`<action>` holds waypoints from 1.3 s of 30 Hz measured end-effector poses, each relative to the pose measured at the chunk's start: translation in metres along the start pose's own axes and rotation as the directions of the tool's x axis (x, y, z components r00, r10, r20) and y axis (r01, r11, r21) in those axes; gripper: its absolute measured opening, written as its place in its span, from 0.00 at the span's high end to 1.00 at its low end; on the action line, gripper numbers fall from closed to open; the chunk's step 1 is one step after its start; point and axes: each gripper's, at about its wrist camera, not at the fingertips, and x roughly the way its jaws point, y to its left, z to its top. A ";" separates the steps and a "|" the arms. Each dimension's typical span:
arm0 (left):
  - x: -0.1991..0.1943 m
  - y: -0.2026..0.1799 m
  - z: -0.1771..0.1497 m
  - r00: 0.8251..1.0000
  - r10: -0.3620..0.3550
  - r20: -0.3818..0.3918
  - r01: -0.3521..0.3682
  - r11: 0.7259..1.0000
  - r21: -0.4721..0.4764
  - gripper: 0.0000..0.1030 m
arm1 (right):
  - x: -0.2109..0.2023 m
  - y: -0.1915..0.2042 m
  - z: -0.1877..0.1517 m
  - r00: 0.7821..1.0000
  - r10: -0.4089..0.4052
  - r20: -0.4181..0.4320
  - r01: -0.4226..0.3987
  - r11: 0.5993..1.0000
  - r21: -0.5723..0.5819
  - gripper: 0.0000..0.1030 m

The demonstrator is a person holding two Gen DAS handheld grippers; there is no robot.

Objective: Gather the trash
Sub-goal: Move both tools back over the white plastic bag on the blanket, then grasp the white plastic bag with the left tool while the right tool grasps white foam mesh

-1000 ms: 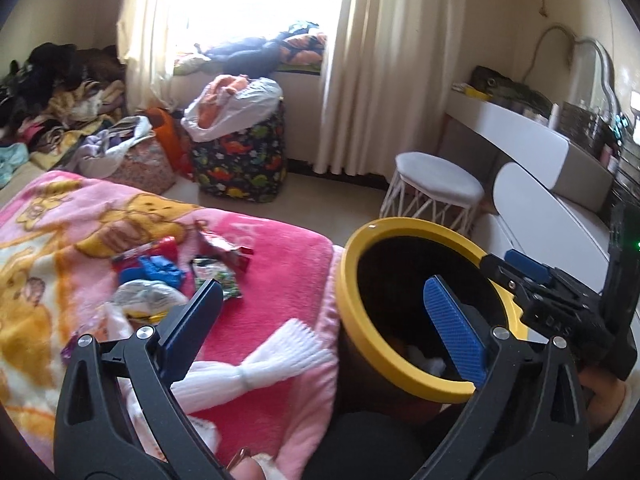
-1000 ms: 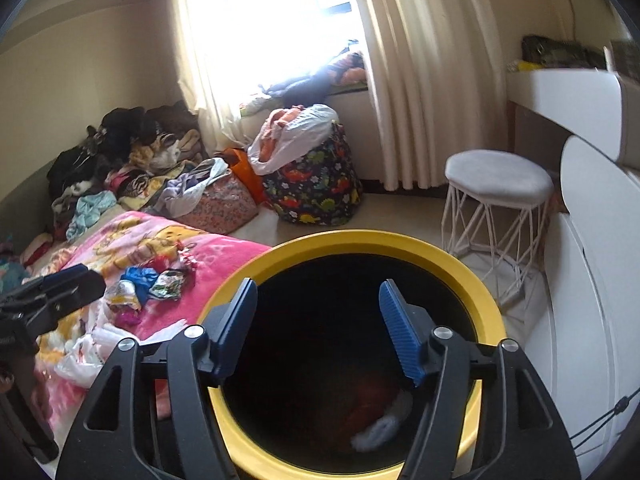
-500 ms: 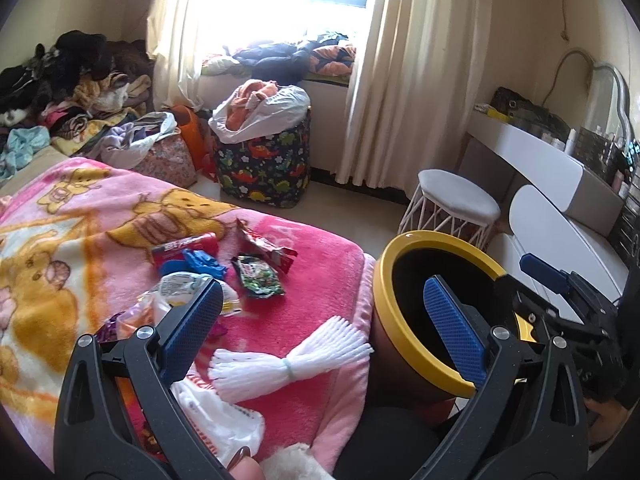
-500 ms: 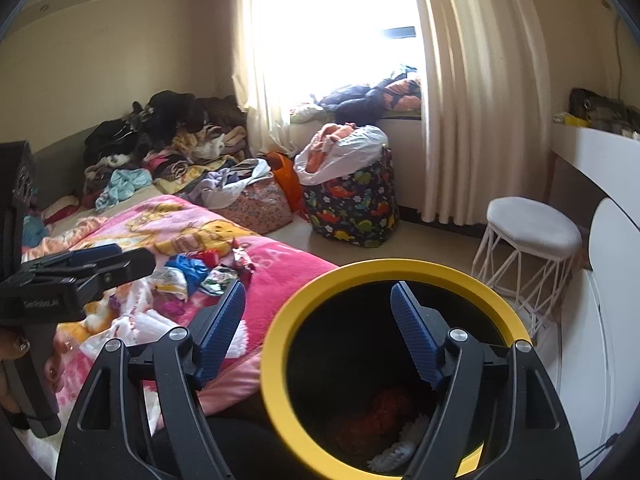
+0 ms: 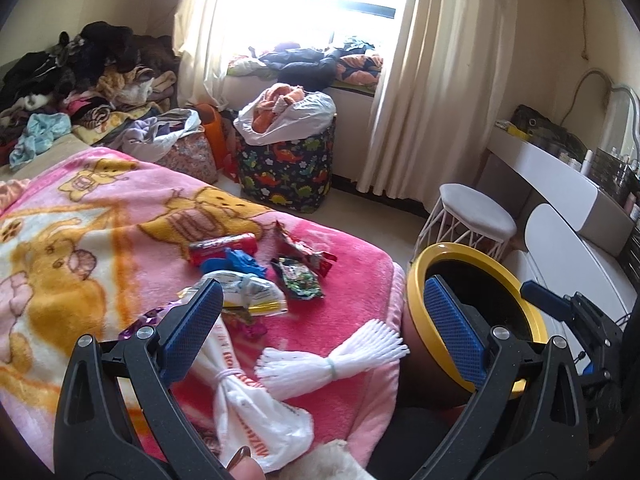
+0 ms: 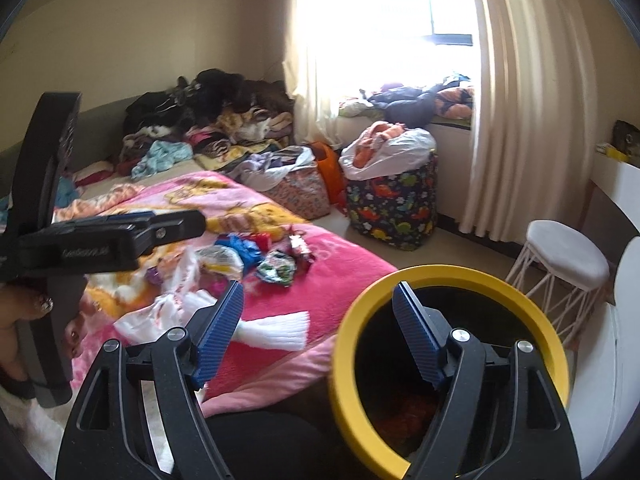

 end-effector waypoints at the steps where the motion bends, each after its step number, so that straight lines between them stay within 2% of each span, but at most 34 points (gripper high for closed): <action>1: -0.001 0.004 0.000 1.000 0.005 0.002 -0.005 1.000 -0.006 0.10 | 0.002 0.004 0.000 1.000 0.010 -0.006 -0.010 1.000 -0.014 0.27; 6: -0.004 0.020 0.000 1.000 0.029 0.005 -0.029 0.999 -0.039 0.10 | 0.010 0.023 0.000 0.997 0.061 -0.039 -0.064 0.995 -0.076 0.26; 16: -0.012 0.059 -0.003 0.996 0.086 -0.007 -0.087 0.990 -0.110 0.10 | 0.026 0.053 -0.008 0.988 0.105 -0.116 -0.126 0.973 -0.191 0.26; 21: -0.010 0.081 -0.007 0.994 0.102 -0.037 -0.106 0.982 -0.153 0.10 | 0.043 0.061 -0.010 0.976 0.127 -0.175 -0.166 0.960 -0.225 0.26; 24: -0.003 0.096 -0.012 0.991 0.100 -0.085 -0.115 0.975 -0.192 0.10 | 0.055 0.064 -0.010 0.969 0.135 -0.208 -0.183 0.955 -0.234 0.28; 28: 0.005 0.114 -0.023 0.987 0.068 -0.144 -0.104 0.960 -0.260 0.11 | 0.074 0.066 -0.009 0.954 0.151 -0.261 -0.214 0.948 -0.236 0.31; 34: 0.019 0.120 -0.034 0.975 0.006 -0.220 -0.072 0.954 -0.290 0.32 | 0.100 0.073 -0.016 0.930 0.150 -0.335 -0.246 0.932 -0.265 0.33; 39: 0.033 0.122 -0.045 0.957 -0.082 -0.279 -0.023 0.935 -0.354 0.39 | 0.123 0.076 -0.025 0.904 0.132 -0.408 -0.257 0.929 -0.267 0.38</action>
